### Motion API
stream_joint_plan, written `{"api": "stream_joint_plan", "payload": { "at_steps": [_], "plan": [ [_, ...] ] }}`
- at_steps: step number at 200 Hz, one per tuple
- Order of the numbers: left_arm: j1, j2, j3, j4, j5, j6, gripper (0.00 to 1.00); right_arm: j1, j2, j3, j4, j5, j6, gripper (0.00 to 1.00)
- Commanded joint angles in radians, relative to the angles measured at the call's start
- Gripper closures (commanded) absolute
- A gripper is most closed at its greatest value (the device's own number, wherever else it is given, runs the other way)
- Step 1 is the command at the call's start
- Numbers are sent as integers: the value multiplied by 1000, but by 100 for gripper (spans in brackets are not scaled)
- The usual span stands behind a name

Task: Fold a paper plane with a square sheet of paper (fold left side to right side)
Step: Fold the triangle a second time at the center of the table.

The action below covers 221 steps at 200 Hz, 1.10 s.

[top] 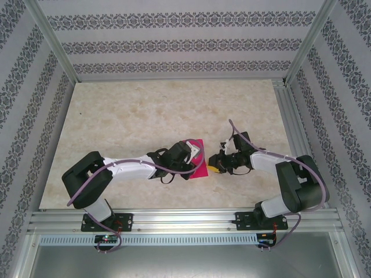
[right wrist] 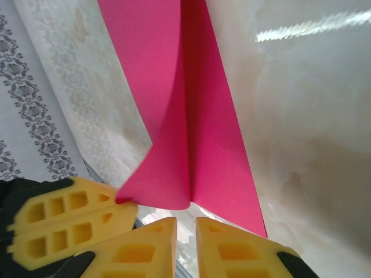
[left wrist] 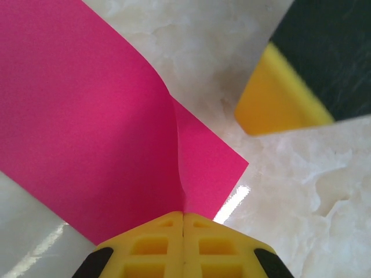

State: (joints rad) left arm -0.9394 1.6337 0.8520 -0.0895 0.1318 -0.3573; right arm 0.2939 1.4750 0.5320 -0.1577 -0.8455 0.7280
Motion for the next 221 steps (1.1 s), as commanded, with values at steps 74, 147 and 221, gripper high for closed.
{"api": "stream_joint_plan", "payload": {
  "at_steps": [74,147,221],
  "plan": [
    [67,-29,-24,-17,1,2,100,89,115,43,-21,130,-5,83],
    [96,29,2,-49,-12,38,100,106,129,61,-102,180,-45,83],
    [109,79,32,-42,-19,50,100,122,142,69,-106,183,-47,83]
  ]
}}
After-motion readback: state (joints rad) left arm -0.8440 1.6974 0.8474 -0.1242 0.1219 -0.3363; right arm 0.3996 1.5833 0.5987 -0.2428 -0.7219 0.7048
